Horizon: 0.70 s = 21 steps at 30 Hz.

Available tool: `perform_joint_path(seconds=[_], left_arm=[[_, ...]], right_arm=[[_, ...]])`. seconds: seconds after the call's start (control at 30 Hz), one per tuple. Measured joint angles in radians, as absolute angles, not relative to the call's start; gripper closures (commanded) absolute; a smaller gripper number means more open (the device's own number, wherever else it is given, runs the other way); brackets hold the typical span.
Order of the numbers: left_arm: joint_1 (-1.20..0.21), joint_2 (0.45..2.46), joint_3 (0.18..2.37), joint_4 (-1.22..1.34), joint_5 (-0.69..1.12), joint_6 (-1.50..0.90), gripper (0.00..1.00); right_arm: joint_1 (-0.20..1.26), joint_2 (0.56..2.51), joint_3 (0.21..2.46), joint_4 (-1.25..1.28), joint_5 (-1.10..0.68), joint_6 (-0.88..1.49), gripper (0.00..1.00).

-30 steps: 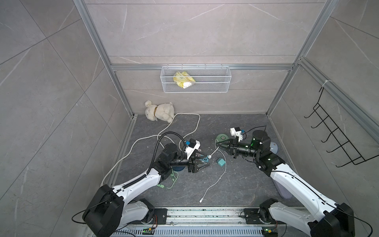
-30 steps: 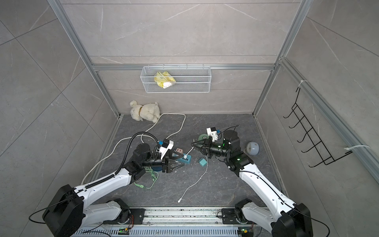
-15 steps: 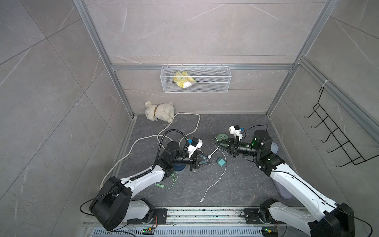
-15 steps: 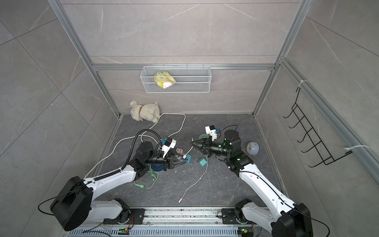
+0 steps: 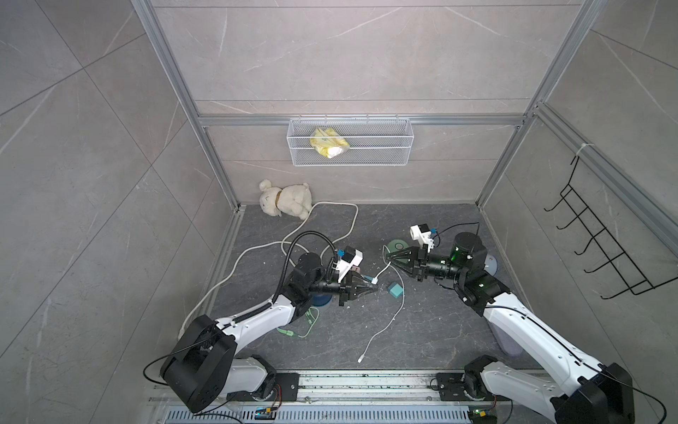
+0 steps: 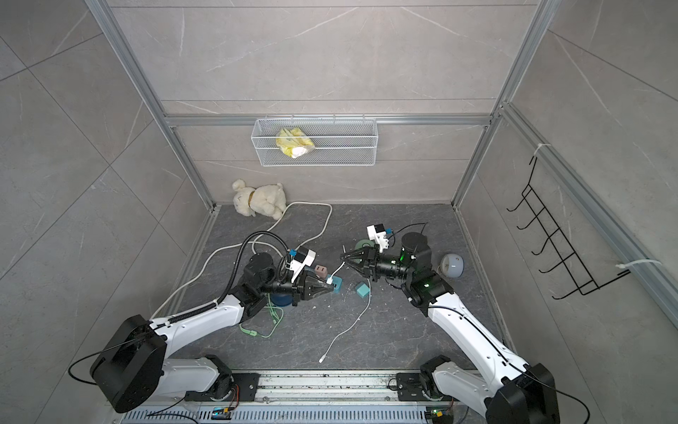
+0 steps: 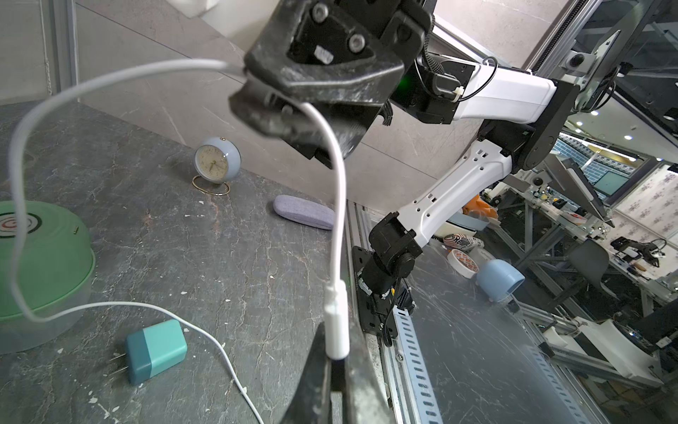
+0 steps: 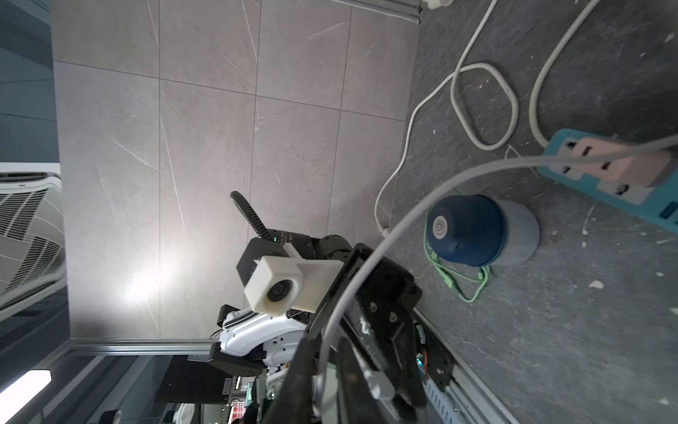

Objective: Charge the cordless meat grinders
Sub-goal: Pick up the charging cable from the center of the board.

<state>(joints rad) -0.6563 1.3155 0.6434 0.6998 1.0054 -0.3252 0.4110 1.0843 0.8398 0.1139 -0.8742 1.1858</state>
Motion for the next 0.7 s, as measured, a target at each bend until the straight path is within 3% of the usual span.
perform_joint_path(seconds=[0.1,0.3,0.43,0.53,0.7], left_arm=[[-0.656,1.316,0.659,0.678,1.008,-0.315,1.0],[-0.656,1.316,0.699,0.619,1.054,-0.29,1.0],[-0.656,1.321,0.722,0.596,1.098,-0.28,1.0],[-0.657,1.333,0.737,0.572,1.127,-0.279,1.0],[-0.664,1.347,0.739,0.546,1.156,-0.274,1.0]], right_arm=[[0.416,1.079,0.895,-0.06,-0.87,0.972,0.3],[0.478,1.039,1.032,-0.398,-0.813,0.517,0.35],[0.538,1.058,1.082,-0.53,-0.784,0.342,0.43],[0.572,1.097,1.094,-0.577,-0.767,0.265,0.59],[0.612,1.165,1.119,-0.603,-0.757,0.215,0.62]])
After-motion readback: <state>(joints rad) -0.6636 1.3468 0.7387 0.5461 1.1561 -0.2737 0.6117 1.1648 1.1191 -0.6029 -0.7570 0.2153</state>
